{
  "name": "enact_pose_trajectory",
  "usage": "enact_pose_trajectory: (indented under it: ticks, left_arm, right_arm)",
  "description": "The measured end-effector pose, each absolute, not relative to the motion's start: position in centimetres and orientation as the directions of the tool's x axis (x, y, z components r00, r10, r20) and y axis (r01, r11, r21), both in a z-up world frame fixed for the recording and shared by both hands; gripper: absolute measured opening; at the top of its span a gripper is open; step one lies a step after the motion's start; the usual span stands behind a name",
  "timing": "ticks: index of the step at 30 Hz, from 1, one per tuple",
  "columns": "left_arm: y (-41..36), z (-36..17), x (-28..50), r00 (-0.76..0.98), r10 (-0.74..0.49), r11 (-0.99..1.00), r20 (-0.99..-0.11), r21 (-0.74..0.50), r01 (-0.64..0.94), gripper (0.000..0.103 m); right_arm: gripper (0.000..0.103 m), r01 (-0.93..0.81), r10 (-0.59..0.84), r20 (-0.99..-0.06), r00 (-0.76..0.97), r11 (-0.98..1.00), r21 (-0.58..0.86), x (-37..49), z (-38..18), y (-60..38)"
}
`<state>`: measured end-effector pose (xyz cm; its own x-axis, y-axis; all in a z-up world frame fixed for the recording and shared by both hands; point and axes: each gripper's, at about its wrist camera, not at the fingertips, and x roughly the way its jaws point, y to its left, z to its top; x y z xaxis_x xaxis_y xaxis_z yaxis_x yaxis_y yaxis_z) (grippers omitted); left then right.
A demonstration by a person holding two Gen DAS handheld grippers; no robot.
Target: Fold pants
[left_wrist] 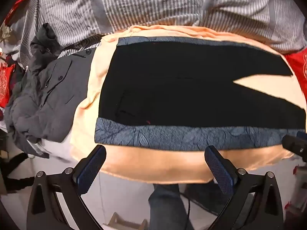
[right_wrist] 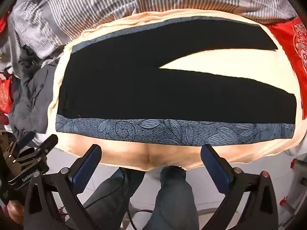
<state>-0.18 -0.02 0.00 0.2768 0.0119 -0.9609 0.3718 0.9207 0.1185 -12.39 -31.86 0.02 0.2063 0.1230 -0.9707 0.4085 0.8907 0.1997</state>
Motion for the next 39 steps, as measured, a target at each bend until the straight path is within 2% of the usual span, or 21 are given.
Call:
enact_pose_trajectory:
  ticks: [3,5,8,10,14,17,39]
  left_arm:
    - [0.6,0.1,-1.9,0.327,0.022,0.931,-0.945,0.139,0.339,0.103]
    - [0.8,0.3,-4.9,0.370,0.013,0.943,-0.929,0.134,0.303,0.103]
    - [0.1,1.5,-5.3,0.309,0.023,0.945,-0.951,0.121,0.303,0.103]
    - [-0.3,2.9,-3.3,0.235,0.018,0.950,-0.972,0.089,0.299,0.103]
    - [-0.1,3.8,-2.9,0.202,0.001,0.943,-0.979,0.068,0.325,0.103]
    - [-0.2,3.6,-2.3,0.170,0.029,0.933,-0.985,0.088,0.350,0.103]
    - [2.0,3.6,1.1,0.159,-0.029,0.914,-0.987,0.038,0.403,0.103]
  right_arm:
    - [0.103,0.381,0.126,-0.974,0.190,0.905,0.192,-13.2,0.5,-32.5]
    - [0.103,0.377,0.082,-0.987,0.140,0.917,0.130,-12.9,1.1,-32.1]
    - [0.103,0.364,0.071,-0.983,0.171,0.922,0.130,-13.4,2.4,-32.3]
    - [0.103,0.388,0.094,-0.975,0.200,0.906,0.167,-14.5,2.8,-32.7]
    - [0.103,0.407,0.125,-0.964,0.236,0.888,0.215,-14.6,3.7,-32.1]
    - [0.103,0.427,0.105,-0.971,0.216,0.884,0.191,-14.4,3.6,-31.7]
    - [0.103,0.465,0.022,-0.989,0.143,0.881,0.087,-12.8,4.9,-30.2]
